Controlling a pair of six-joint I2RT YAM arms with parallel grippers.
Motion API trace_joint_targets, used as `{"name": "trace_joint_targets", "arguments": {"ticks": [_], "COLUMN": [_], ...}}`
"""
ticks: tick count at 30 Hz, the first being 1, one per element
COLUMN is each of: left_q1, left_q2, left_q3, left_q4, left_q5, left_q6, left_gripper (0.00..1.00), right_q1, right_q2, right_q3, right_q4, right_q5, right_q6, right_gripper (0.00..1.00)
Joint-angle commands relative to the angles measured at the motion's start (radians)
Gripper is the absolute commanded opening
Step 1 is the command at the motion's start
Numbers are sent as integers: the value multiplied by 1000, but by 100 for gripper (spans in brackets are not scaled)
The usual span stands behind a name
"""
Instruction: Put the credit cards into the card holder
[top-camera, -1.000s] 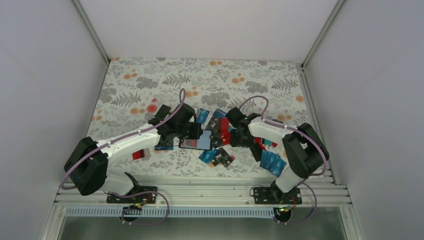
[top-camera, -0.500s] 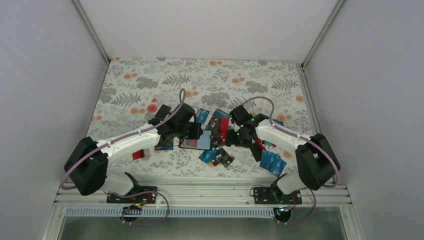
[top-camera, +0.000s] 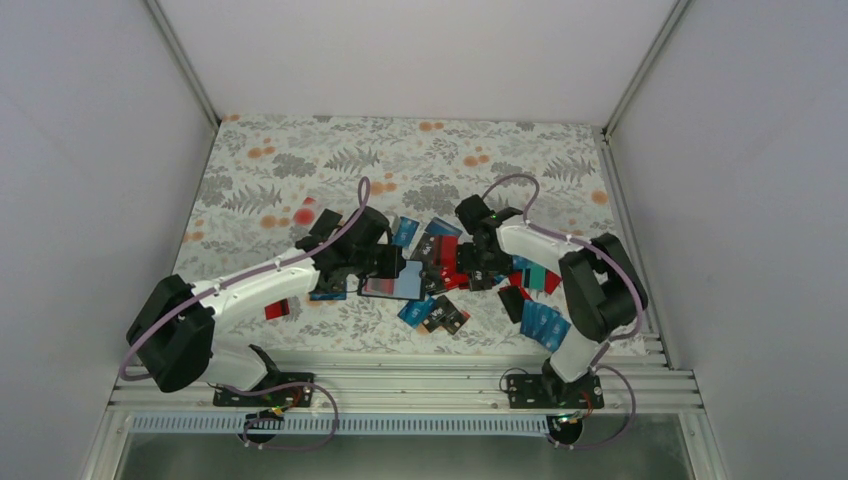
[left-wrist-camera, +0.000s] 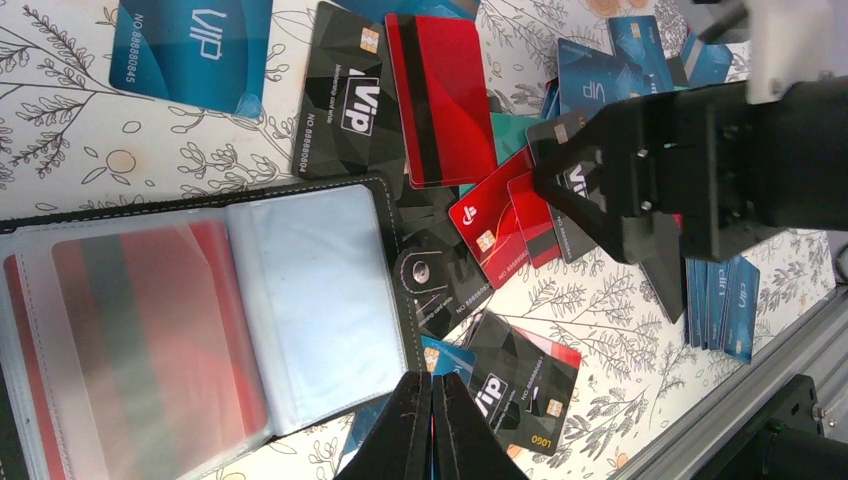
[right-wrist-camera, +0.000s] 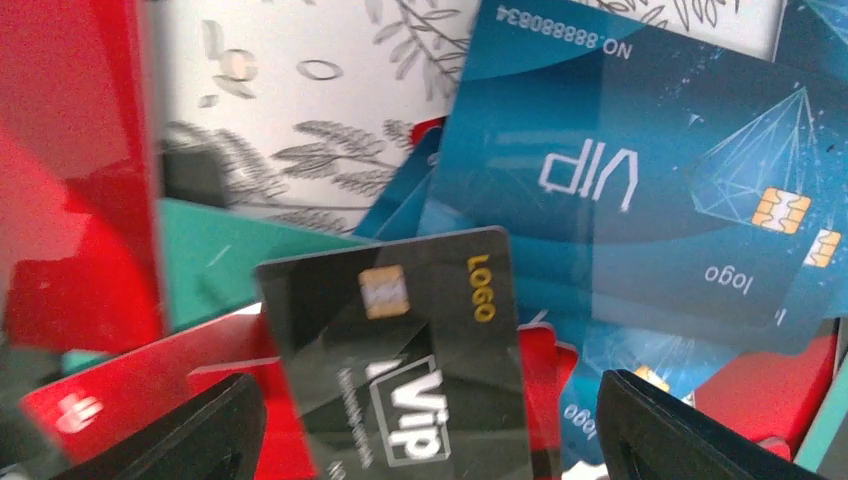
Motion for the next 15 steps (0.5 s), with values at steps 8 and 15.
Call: {"name": "trace_joint_targets", "arguments": {"ticks": [8, 15], "left_q1": [-5, -5], "left_q2": [-33, -31], "left_q3": [-15, -17], "left_q4": [-14, -13], "left_q5": [-17, -17], "left_q6": [14, 14], "left_gripper": [2, 2], "right_q1": [-30, -34], "right_q2": [119, 162], "right_q3": [70, 82], "right_q4": [60, 72], "right_q5": [43, 36], "right_q6": [-64, -79], "right_gripper": [83, 74]}}
